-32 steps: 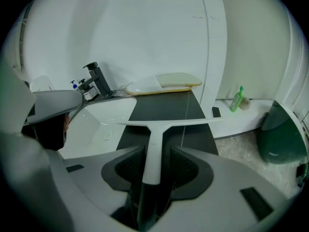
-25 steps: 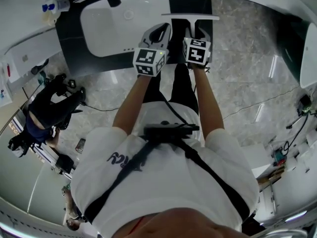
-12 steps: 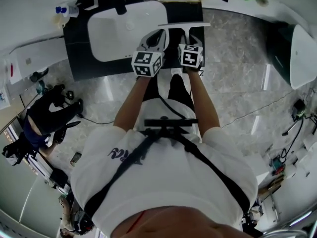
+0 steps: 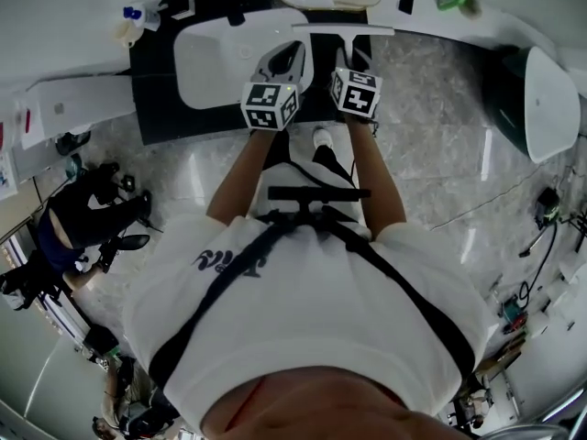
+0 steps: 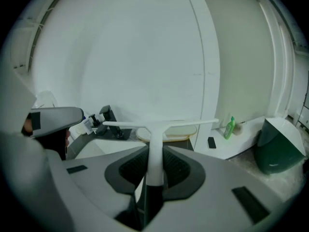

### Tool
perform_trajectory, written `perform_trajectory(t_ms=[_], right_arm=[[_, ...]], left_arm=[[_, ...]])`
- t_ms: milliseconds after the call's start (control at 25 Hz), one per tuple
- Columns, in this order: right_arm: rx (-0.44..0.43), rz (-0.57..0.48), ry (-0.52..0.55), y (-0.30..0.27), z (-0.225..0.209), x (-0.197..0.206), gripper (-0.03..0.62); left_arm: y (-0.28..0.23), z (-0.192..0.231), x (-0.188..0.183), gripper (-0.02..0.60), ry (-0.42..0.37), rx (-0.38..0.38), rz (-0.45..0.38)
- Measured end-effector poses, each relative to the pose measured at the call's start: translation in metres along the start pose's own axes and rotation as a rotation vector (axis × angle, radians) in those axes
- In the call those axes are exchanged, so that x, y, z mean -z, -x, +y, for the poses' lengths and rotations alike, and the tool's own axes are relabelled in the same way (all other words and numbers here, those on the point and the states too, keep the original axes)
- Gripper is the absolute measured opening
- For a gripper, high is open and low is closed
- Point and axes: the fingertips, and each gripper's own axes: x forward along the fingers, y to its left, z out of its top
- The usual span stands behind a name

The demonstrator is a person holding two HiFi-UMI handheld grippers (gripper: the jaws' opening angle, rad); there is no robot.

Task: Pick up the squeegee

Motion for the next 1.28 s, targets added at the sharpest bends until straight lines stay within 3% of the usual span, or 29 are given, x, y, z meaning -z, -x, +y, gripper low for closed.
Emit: perform_trajectory(t_ms=[200,600,1040,1280], right_arm=[[-0.046,-0.152,-0.022,0.017,0.020,-0.065,0.094],[-0.137,-0.428,0.034,0.078,0.078,-0.168,0.094],[-0.119,-0.649,0.056,0.137,0.088,-0.221,0.094],[-0.110,-0.749,0.088,0.167,0.088,-0.241,0.094]], left_arm=[[0.016,0.003,-0.055,0.015,-0.075,-0.039,-0.119],[0.053,0.015,-0.143,0.015,-0.099,-0.062,-0.270],[0.069,-0.013,-0.200,0.015,-0.180,-0.027,-0.373],[0.073,-0.019,-0.213,0.015,-0.207,-0.066,-0.357]])
